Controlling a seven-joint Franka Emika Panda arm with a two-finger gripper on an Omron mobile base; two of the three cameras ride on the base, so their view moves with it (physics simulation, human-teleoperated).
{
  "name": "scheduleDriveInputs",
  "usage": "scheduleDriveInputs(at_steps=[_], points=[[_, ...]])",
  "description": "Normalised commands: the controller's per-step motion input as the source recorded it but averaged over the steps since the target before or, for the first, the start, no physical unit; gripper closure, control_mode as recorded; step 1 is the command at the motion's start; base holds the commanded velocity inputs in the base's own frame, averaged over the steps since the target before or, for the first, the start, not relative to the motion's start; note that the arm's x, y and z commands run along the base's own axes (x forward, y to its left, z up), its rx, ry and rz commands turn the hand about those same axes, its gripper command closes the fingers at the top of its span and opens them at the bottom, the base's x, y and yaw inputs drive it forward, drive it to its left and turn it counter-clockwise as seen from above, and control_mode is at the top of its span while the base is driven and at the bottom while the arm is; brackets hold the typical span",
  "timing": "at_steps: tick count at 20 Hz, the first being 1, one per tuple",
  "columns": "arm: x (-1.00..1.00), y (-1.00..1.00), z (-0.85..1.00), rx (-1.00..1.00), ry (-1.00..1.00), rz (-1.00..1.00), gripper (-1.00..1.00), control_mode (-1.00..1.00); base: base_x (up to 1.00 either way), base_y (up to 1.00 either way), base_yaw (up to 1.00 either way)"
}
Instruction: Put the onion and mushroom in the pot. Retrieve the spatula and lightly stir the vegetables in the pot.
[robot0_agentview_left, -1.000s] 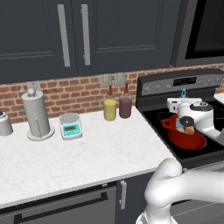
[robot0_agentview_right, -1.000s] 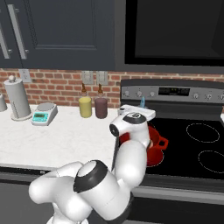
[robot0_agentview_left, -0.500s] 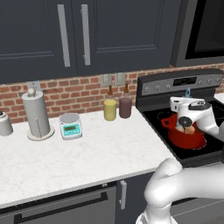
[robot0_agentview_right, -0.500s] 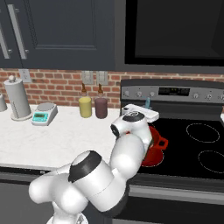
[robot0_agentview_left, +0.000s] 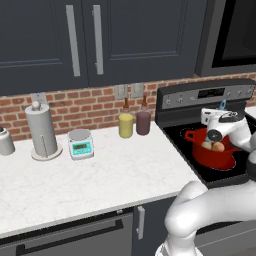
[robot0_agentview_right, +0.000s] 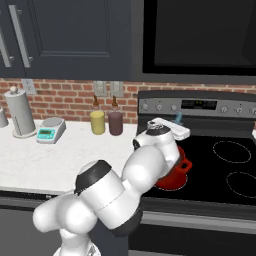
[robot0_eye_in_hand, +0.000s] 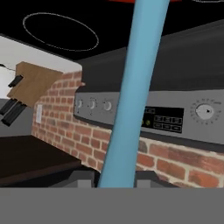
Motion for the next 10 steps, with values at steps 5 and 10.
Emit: scheduleDriveInputs(at_steps=[5, 10], points=[[-0.58, -0.24, 0.0, 0.0, 0.07, 0.0, 1.0, -1.0, 0.0, 0.0, 0.0], [-0.64, -0.08, 0.0, 0.0, 0.23, 0.0, 1.0, -1.0, 0.0, 0.0, 0.0]])
